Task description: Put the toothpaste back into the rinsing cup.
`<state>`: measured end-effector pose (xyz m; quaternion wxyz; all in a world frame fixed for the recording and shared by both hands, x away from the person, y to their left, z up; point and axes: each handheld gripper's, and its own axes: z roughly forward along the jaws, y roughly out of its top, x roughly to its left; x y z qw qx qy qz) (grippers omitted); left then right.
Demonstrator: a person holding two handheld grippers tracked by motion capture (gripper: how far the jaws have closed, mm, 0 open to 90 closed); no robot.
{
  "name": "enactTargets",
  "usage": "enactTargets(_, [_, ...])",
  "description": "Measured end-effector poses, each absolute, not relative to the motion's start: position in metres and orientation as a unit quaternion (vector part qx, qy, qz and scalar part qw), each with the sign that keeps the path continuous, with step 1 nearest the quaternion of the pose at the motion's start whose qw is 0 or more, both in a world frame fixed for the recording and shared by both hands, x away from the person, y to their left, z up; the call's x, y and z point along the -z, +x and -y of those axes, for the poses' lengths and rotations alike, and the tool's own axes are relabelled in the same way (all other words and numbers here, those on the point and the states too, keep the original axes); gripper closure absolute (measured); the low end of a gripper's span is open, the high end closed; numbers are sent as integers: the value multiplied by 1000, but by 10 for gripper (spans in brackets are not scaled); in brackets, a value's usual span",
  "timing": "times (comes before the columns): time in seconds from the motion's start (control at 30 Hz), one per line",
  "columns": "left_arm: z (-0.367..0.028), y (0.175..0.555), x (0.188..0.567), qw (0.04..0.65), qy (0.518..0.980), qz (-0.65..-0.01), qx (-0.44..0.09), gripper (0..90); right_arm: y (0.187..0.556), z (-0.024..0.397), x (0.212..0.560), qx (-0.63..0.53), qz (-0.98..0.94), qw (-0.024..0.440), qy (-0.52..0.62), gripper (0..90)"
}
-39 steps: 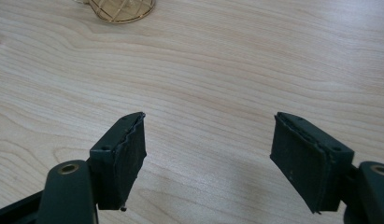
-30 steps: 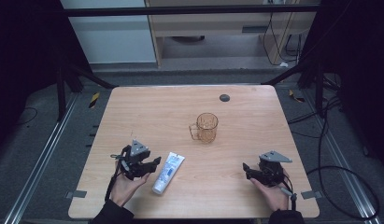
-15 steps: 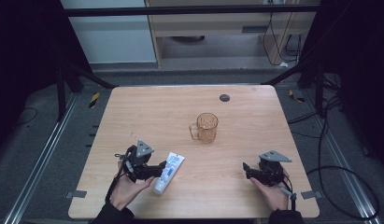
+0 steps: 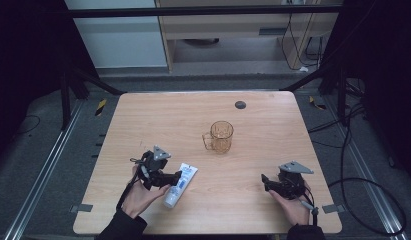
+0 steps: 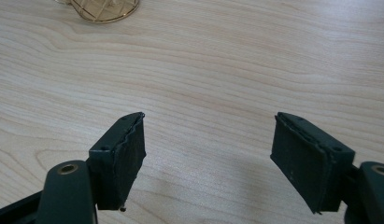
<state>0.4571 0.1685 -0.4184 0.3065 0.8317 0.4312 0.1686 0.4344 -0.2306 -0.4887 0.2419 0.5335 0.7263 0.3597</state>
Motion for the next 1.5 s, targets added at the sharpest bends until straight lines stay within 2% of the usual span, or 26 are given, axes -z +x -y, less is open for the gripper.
enactTargets(0.6, [-150, 473, 438, 262, 853, -425, -153, 304, 434, 228, 490, -358, -732, 240, 528, 257])
enactTargets(1.5, [-137, 484, 466, 232, 863, -432, -121, 320, 435, 227, 491, -350, -739, 235, 525, 257])
